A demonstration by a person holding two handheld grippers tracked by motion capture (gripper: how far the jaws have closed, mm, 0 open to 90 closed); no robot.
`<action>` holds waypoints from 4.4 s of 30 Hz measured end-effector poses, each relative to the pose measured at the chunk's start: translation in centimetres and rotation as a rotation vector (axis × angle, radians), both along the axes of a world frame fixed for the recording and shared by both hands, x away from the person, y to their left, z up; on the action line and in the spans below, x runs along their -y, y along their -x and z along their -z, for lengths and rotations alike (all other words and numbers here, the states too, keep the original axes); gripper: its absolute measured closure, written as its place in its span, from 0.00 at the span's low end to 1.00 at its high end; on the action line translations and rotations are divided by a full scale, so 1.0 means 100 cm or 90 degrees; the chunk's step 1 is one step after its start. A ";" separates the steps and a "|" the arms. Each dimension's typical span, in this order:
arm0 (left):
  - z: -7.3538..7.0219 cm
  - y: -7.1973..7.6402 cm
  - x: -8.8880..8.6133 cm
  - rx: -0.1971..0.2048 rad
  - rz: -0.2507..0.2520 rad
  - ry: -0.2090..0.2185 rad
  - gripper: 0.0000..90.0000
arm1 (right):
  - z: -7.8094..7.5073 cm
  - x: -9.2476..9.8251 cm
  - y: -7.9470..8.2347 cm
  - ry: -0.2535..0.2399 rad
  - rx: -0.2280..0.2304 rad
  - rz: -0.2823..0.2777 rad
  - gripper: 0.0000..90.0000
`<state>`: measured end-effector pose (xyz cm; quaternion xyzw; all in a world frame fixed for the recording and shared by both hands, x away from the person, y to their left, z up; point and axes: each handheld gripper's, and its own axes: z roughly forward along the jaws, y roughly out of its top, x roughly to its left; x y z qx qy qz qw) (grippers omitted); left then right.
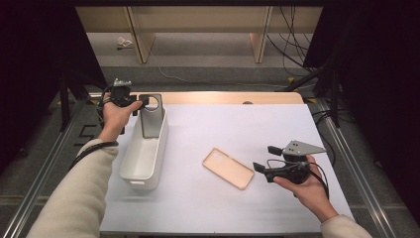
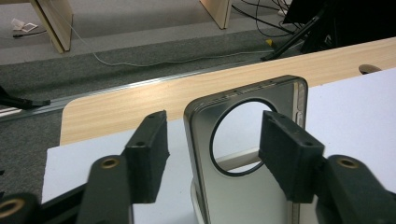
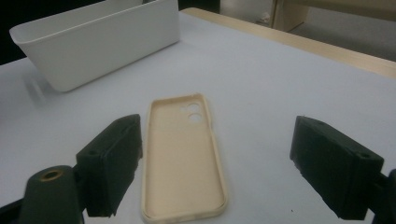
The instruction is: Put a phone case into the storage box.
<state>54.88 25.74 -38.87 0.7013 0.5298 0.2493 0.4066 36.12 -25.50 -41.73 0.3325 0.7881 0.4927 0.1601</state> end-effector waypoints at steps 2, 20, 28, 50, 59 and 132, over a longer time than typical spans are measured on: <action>-0.002 0.002 0.001 0.002 0.003 0.000 0.38 | 0.000 0.000 0.000 0.000 0.001 0.000 0.20; -0.024 0.058 0.000 0.013 0.028 -0.008 0.05 | 0.001 -0.001 -0.001 0.010 -0.003 0.003 0.19; -0.025 0.091 0.007 0.032 0.051 -0.001 0.06 | 0.002 -0.001 -0.002 0.014 -0.006 0.007 0.19; 0.000 0.172 0.043 0.073 0.138 0.038 0.16 | 0.006 -0.002 -0.008 0.029 -0.019 0.015 0.20; 0.014 0.188 0.047 0.070 0.156 0.045 0.17 | 0.007 -0.001 -0.010 0.026 -0.020 0.016 0.20; 0.034 0.213 0.053 0.090 0.191 0.031 0.17 | 0.016 -0.015 -0.030 0.125 -0.104 0.038 1.00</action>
